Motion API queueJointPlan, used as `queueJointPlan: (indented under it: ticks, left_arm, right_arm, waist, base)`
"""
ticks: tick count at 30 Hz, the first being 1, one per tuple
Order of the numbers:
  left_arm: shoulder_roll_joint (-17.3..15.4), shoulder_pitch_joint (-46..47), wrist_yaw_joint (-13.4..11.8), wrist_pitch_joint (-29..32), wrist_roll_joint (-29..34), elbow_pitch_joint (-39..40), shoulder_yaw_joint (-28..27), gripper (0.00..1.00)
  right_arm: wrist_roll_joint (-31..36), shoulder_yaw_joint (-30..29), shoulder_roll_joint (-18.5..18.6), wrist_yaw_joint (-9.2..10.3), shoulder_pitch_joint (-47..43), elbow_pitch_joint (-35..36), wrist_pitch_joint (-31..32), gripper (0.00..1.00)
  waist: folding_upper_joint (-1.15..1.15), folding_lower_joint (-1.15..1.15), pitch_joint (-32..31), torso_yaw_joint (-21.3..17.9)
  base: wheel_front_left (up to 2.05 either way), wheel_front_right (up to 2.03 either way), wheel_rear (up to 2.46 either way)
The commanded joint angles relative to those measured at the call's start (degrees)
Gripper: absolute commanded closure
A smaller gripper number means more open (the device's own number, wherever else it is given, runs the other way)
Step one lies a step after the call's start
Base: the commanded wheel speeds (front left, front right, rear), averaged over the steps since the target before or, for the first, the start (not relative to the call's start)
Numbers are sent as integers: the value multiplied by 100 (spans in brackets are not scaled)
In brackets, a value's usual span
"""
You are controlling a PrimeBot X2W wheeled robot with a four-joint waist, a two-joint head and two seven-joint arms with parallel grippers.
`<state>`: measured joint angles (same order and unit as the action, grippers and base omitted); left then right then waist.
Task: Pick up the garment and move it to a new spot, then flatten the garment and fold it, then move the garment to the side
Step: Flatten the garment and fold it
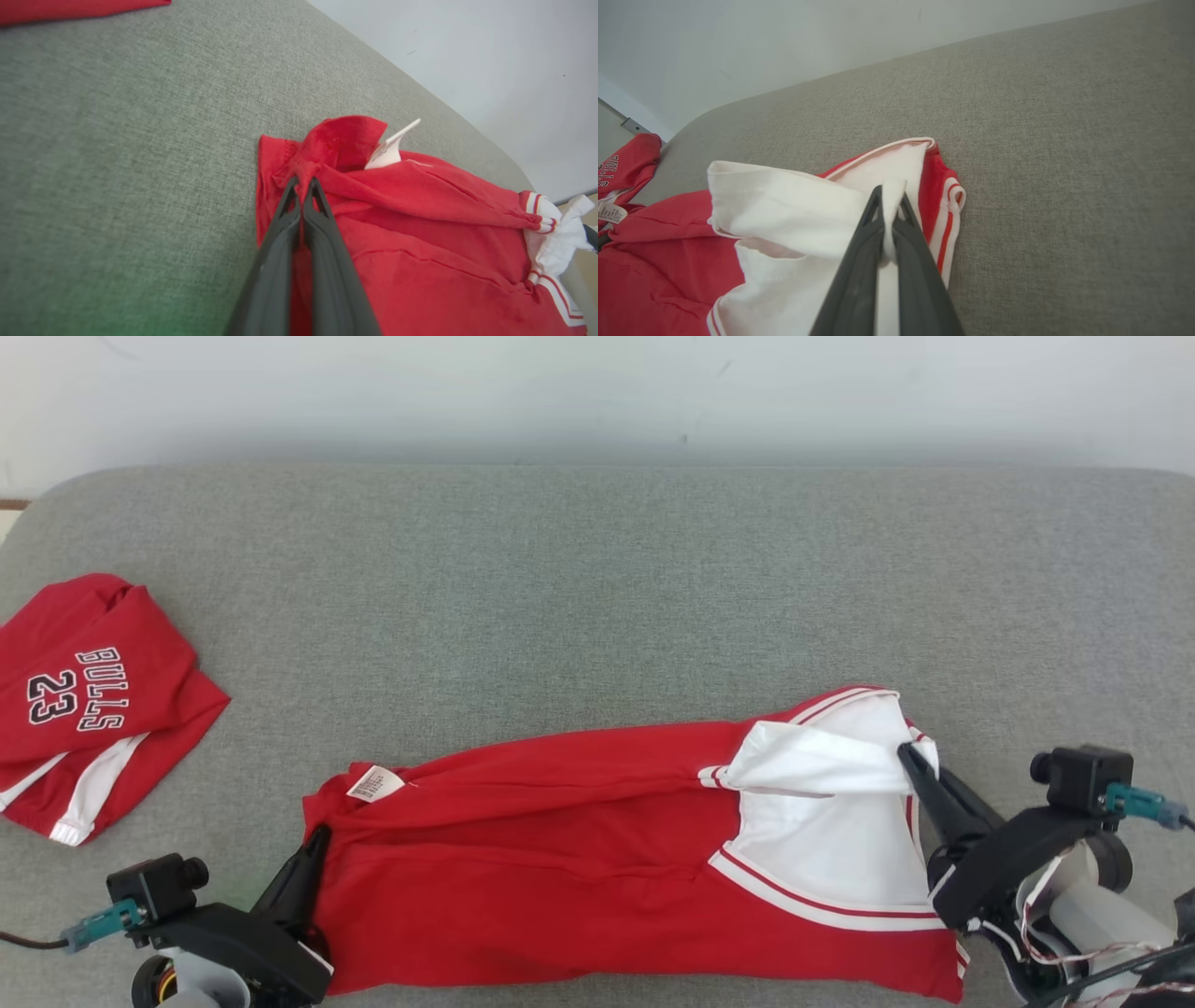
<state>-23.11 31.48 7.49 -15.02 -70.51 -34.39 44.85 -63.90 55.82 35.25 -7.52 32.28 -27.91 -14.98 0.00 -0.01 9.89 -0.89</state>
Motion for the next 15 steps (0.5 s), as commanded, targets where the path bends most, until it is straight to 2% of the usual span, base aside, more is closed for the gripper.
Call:
queueJointPlan:
  ticks: [1, 10, 15]
  left_arm:
    - [18, -178, -5, -20, 128, 9, -109, 100]
    - [59, -400, -5, -20, 630, 171, -455, 100]
    - [113, -561, -5, -20, 997, 293, -844, 100]
  right_arm:
    - [-61, -55, -40, 6, -179, 58, -25, 100]
    - [-20, -371, -121, 6, -608, 212, -25, 100]
    - [137, -727, -213, 6, -799, 313, -25, 100]
  waist:
    - [0, 1, -39, -53]
    - [0, 1, -206, -167]
    - [0, 1, -306, -193]
  base:
    - [0, 0, 0]
    - [0, 0, 0]
    - [0, 0, 0]
